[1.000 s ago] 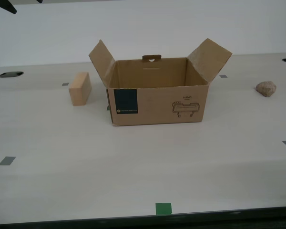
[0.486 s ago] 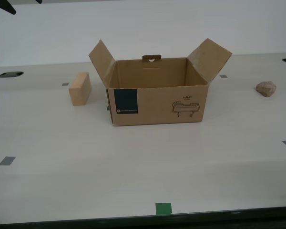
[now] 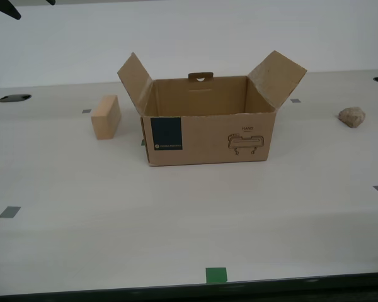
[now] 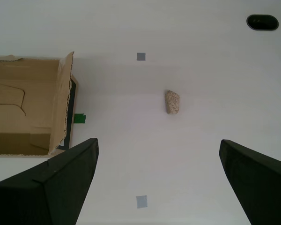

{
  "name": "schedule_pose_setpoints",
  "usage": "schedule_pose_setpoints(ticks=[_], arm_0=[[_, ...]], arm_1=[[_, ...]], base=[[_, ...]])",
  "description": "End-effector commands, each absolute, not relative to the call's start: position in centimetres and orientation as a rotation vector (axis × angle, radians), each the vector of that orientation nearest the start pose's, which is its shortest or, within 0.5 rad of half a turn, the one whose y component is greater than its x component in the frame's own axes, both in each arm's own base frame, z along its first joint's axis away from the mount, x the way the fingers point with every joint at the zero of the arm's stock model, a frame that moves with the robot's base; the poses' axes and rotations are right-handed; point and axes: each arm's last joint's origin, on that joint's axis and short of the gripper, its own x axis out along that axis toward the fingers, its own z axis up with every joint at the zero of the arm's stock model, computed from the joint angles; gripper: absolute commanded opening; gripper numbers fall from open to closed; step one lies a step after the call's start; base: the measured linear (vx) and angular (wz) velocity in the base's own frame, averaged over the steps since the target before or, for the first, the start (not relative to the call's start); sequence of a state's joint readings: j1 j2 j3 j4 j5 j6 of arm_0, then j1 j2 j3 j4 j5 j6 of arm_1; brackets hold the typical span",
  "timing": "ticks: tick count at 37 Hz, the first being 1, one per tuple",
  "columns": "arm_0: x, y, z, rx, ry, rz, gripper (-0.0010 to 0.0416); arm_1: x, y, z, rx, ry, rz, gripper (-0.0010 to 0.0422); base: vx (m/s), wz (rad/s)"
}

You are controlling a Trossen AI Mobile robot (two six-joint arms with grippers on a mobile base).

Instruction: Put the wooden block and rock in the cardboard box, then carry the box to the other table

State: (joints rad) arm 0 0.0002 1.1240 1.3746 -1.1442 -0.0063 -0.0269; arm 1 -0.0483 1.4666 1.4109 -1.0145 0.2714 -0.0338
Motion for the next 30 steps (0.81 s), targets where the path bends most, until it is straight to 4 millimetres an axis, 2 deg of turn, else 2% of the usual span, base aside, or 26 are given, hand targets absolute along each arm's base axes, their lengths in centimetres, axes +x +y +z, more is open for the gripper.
schedule_pose_setpoints(ticks=[1,6,30], arm_0=[[18.92,0.04,38.57,-0.024,0.887,0.019,0.0380],[18.96,0.04,38.60,-0.024,0.882,0.019,0.0394],[18.99,0.04,38.62,-0.024,0.879,0.019,0.0393]], arm_1=[[28.56,-2.18,32.86,-0.155,1.074,-0.274,0.0334],[28.55,-2.18,32.87,-0.155,1.073,-0.274,0.0334],[28.57,-2.16,32.87,-0.167,1.075,-0.259,0.0334]], base=[[0.000,0.000],[0.000,0.000],[0.000,0.000]])
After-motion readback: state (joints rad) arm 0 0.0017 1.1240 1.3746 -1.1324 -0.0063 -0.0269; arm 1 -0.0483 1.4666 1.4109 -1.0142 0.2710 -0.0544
